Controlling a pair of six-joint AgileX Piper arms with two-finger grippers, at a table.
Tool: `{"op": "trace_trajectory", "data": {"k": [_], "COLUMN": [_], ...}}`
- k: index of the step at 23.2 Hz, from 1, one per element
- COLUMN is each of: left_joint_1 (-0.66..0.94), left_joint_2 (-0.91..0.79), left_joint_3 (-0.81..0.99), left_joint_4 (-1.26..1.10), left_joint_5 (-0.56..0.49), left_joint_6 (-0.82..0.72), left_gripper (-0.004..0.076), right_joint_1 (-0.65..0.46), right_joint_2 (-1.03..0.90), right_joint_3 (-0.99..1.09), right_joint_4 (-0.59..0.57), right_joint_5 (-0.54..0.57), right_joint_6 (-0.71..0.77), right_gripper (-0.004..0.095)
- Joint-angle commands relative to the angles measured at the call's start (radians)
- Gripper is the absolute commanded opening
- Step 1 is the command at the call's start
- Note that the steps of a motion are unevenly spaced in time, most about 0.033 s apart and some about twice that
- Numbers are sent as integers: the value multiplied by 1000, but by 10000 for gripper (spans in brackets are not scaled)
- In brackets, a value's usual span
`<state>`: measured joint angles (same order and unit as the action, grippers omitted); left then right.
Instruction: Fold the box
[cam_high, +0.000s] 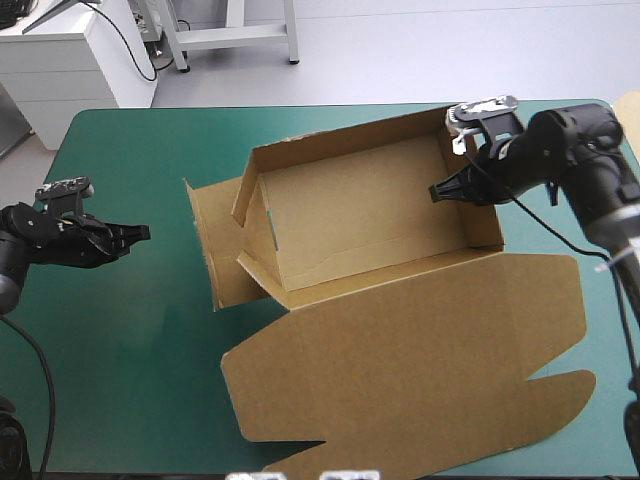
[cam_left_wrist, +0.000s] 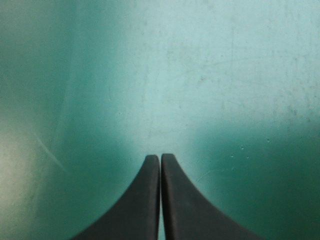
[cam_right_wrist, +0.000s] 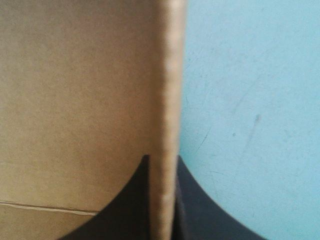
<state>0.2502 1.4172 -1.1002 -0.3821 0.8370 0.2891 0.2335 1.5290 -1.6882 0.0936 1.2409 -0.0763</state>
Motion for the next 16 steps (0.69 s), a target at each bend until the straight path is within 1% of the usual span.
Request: {"op": "trace_trajectory", "data": {"k": [1,4,7,10,12,13,16], "left_joint_1": [0,0,-16,-69,-172,-216,-270], "left_joint_2": [-37,-37,-37,-37,-37,-37,-40], "left_joint_3": [-23,-23,-23,-23,-23,-23,-23], "left_joint_4": [-51,-82,-213,-261,-313,-345,-432], "left_joint_5": [-44,-45,-45,-36,-18,-7,32], "left_joint_6": [-1,7,73,91,119,160,211], "left_gripper": [-8,-8,-8,-8,-8,-8,-8], "right_joint_1": [-9,-9,-9,-9,-9,-9,-9], "right_joint_2": [-175,-243,-248,-231,-199,-182,-142], "right_joint_3": [-32,-32,-32,-32,-34,-34,-34], "right_joint_4": [77,154,193,187,180,179,165], "right_joint_5": [6,4,4,-3,-26,-28,-31], "right_joint_6": [-11,-37,-66,-66,-59,-59,-59], "right_gripper": [-2,-2,-2,-2,-2,-2,-2]}}
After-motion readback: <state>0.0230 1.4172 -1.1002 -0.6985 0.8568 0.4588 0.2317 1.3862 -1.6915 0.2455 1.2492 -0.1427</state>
